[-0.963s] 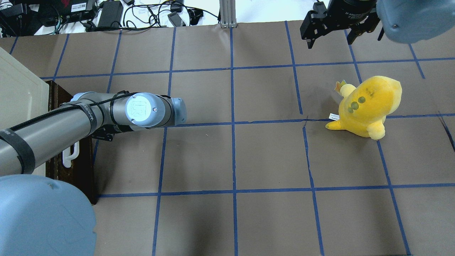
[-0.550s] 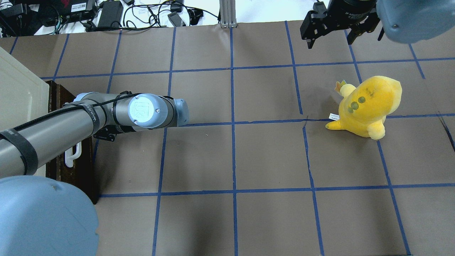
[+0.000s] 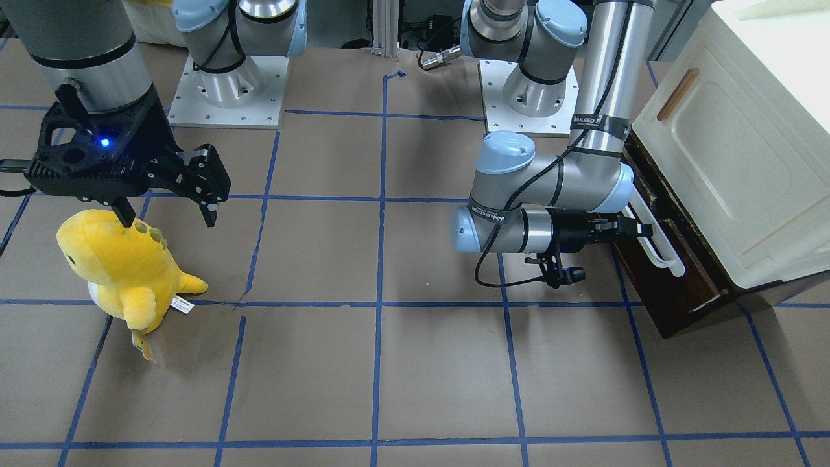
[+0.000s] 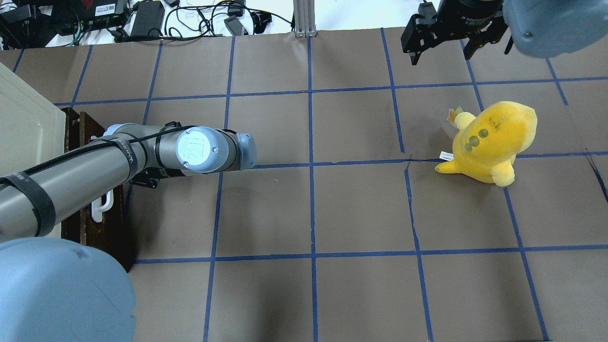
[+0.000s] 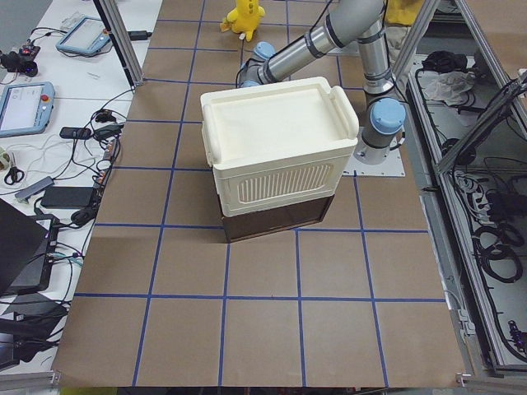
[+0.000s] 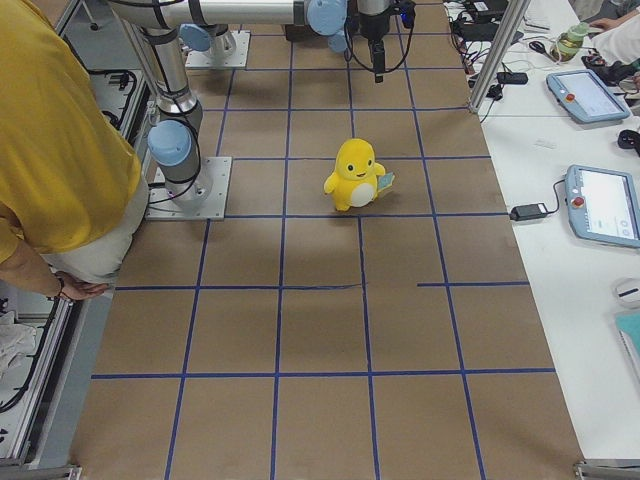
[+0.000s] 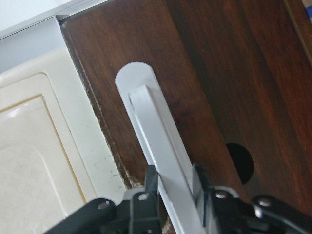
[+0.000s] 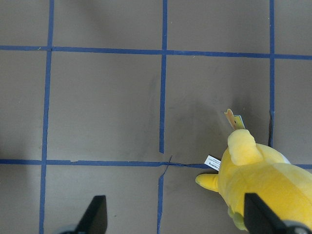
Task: Pull drawer sideways
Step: 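Pull the handle with the left gripper, sliding the drawer out from the cabinet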
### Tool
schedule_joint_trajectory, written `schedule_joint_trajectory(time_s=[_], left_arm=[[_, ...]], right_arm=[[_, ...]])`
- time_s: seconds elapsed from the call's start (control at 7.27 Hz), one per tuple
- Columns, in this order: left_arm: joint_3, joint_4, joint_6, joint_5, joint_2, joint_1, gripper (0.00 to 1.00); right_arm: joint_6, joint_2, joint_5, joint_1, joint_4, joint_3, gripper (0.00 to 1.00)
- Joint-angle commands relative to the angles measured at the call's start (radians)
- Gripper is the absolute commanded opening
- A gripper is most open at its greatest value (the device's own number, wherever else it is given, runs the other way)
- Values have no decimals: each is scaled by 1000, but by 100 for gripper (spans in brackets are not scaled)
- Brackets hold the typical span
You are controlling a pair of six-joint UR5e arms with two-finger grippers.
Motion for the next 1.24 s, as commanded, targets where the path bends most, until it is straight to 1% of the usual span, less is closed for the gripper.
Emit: schedule_joint_trajectory(time_s=[0.0, 0.55, 1.1], left_arm=[[-1, 1, -23, -2, -2, -7, 34], [1, 7, -23, -5, -3, -32, 34], [1, 5, -23, -8, -6, -52, 31]], right_arm=[[0, 0, 0, 0, 0, 0, 100], [0, 0, 0, 0, 0, 0, 100], [0, 0, 0, 0, 0, 0, 100]])
